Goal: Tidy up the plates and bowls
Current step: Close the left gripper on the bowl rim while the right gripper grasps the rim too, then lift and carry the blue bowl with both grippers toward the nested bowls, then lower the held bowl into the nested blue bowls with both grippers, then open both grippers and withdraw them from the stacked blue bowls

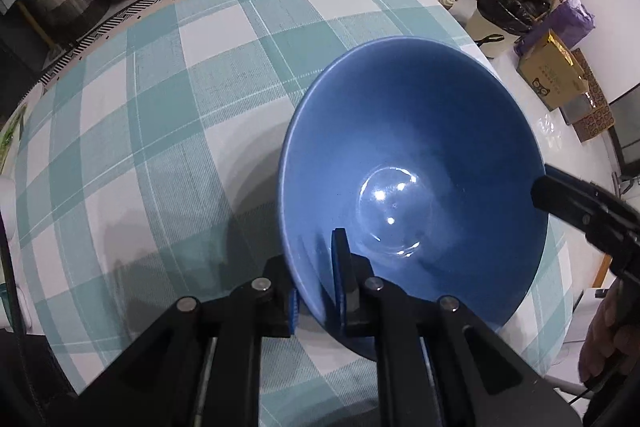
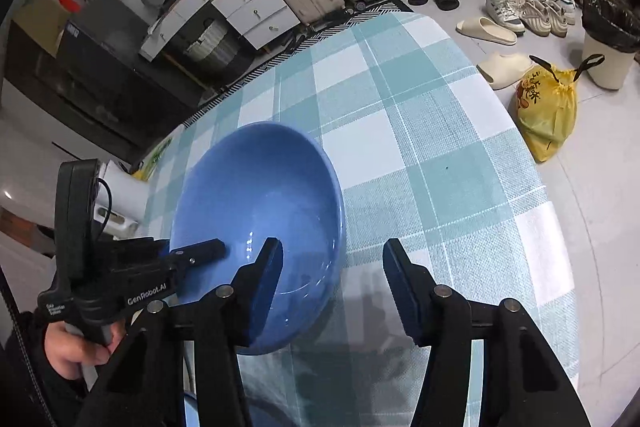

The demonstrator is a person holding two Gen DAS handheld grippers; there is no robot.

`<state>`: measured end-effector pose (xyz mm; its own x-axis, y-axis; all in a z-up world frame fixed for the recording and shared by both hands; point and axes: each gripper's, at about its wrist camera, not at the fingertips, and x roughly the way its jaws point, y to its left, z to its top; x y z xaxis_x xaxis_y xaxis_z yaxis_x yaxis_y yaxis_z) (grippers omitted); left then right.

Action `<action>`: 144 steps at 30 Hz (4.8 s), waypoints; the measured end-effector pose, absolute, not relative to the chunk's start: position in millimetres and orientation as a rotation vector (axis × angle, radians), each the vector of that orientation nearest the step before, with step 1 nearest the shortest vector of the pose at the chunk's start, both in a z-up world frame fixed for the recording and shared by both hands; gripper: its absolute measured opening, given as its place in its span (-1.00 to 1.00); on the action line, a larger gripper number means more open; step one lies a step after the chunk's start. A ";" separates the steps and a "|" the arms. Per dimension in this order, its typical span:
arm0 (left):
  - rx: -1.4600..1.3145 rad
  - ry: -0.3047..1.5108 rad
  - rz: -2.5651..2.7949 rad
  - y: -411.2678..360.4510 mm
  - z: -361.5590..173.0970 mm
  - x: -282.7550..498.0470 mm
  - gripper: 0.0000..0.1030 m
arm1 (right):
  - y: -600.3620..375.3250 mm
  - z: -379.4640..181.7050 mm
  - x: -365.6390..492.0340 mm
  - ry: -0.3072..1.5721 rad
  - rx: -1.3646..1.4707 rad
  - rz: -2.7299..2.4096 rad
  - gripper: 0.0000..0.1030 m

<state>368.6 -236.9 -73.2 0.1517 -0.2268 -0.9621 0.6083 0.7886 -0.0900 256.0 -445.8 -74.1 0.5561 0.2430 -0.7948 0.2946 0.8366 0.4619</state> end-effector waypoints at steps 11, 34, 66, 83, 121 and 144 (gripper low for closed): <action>0.368 1.277 -0.595 -224.5 -80.2 359.7 -0.71 | -441.8 -87.6 272.8 1.074 0.589 -0.013 0.02; 0.303 1.381 -0.592 -220.1 -73.0 354.5 -0.69 | -426.8 -90.4 290.5 1.154 0.540 -0.010 -0.83; 0.236 1.329 -0.611 -195.7 14.5 298.5 -0.69 | -402.5 19.8 206.0 1.028 0.538 -0.012 -0.82; 0.223 1.323 -0.590 -155.6 16.6 224.6 -0.67 | -352.9 21.9 125.0 1.041 0.506 0.006 -0.82; 0.487 1.101 -0.529 -140.3 -54.9 138.1 -0.37 | -280.9 -37.5 62.0 0.945 0.173 -0.046 -0.68; 0.315 1.132 -0.514 -126.3 -71.4 146.6 -0.06 | -305.5 -7.7 13.3 0.642 0.393 0.026 -0.51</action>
<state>146.6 -126.3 -71.4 0.3274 -0.2291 -0.9167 0.5394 0.8419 -0.0178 13.3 -305.5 -7.7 0.8030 0.1439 -0.5784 0.0966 0.9262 0.3645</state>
